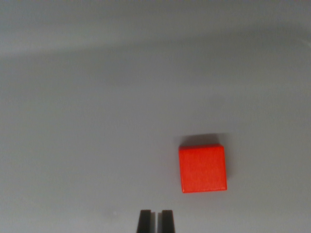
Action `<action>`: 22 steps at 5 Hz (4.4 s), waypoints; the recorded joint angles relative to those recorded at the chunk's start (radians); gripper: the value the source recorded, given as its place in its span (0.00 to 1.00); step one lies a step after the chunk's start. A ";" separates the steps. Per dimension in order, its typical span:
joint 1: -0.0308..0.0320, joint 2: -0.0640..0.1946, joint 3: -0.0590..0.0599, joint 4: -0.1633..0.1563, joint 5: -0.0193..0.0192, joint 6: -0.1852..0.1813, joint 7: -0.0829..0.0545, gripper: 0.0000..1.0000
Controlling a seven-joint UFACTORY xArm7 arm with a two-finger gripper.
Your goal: Reach red block
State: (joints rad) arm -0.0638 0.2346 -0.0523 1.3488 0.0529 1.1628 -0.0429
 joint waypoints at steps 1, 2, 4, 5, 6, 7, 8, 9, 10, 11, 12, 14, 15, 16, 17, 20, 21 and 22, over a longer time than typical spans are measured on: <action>-0.0069 0.024 -0.001 -0.024 0.0007 -0.047 -0.007 0.00; -0.0069 0.024 -0.001 -0.024 0.0007 -0.047 -0.007 0.00; -0.0132 0.046 -0.002 -0.046 0.0014 -0.092 -0.014 0.00; -0.0198 0.069 -0.003 -0.068 0.0021 -0.137 -0.020 0.00; -0.0198 0.069 -0.003 -0.068 0.0021 -0.137 -0.020 0.00; -0.0260 0.091 -0.004 -0.090 0.0028 -0.180 -0.027 0.00; -0.0260 0.091 -0.004 -0.090 0.0028 -0.180 -0.027 0.00; -0.0317 0.110 -0.005 -0.109 0.0034 -0.220 -0.033 0.00; -0.0317 0.110 -0.005 -0.109 0.0034 -0.220 -0.033 0.00; -0.0372 0.129 -0.006 -0.128 0.0040 -0.257 -0.038 0.00; -0.0372 0.129 -0.006 -0.128 0.0040 -0.257 -0.038 0.00; -0.0421 0.147 -0.007 -0.145 0.0045 -0.292 -0.043 0.00; -0.0464 0.161 -0.008 -0.160 0.0050 -0.322 -0.048 0.00; -0.0464 0.161 -0.008 -0.160 0.0050 -0.322 -0.048 0.00; -0.0500 0.174 -0.008 -0.172 0.0054 -0.347 -0.051 0.00; -0.0528 0.184 -0.009 -0.182 0.0057 -0.366 -0.054 0.00; -0.0547 0.191 -0.009 -0.189 0.0059 -0.379 -0.056 0.00; -0.0547 0.191 -0.009 -0.189 0.0059 -0.379 -0.056 0.00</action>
State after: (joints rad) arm -0.1185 0.4251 -0.0614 1.1602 0.0587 0.7835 -0.0992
